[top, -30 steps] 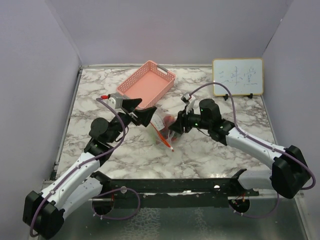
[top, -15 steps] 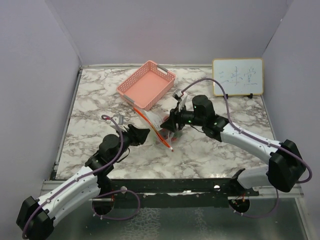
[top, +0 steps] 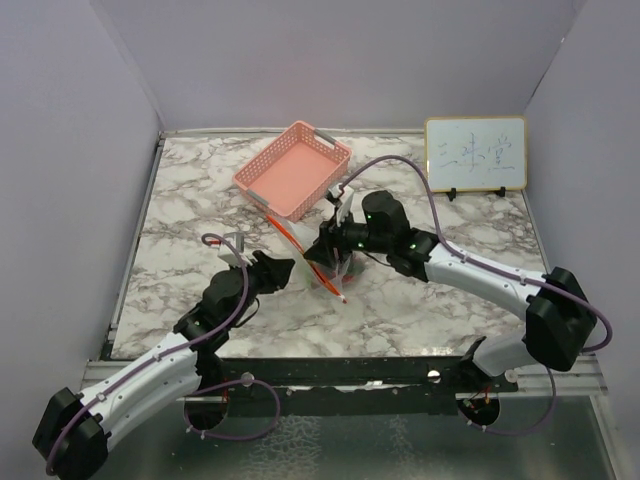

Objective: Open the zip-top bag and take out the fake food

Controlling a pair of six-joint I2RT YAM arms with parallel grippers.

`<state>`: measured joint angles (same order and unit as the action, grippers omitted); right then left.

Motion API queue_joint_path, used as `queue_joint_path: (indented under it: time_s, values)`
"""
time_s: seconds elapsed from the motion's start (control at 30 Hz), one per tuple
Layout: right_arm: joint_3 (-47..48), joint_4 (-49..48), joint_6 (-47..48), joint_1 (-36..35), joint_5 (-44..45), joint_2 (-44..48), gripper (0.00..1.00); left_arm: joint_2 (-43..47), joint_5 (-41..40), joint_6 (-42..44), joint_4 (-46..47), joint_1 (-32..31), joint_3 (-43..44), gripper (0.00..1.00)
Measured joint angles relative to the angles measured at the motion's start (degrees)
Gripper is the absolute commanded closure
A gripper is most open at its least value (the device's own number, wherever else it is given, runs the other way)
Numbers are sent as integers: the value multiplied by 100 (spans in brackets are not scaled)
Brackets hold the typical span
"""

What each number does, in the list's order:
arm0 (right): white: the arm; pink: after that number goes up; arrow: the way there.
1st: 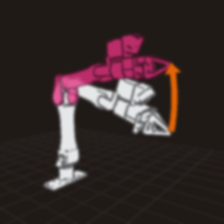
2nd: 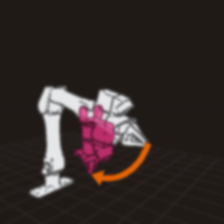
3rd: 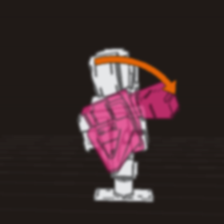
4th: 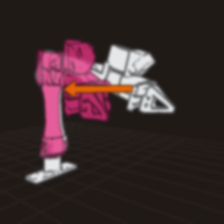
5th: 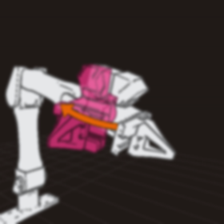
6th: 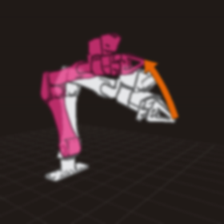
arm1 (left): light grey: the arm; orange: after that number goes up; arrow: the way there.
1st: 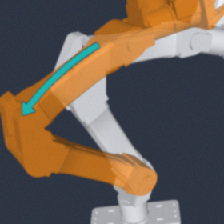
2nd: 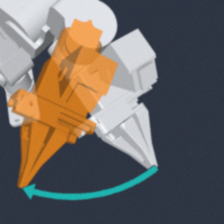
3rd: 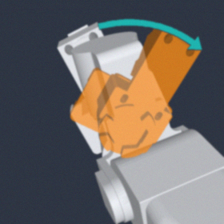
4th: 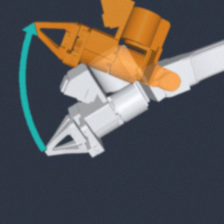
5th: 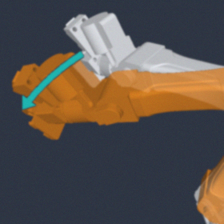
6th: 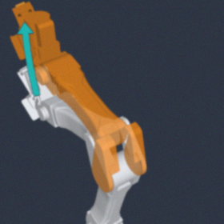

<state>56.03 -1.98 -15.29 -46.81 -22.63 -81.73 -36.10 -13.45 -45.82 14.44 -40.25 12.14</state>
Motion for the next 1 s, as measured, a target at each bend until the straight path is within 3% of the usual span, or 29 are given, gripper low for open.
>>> queue_joint_path:
  time_s: [0.5,1.0]
  values:
    - [286,208,313,-280,1001,-299,52,216,-118,-13,-168,0,-70,49]
    - [293,214,339,-280,1095,-221,52,258,-122,31,-273,0,-70,49]
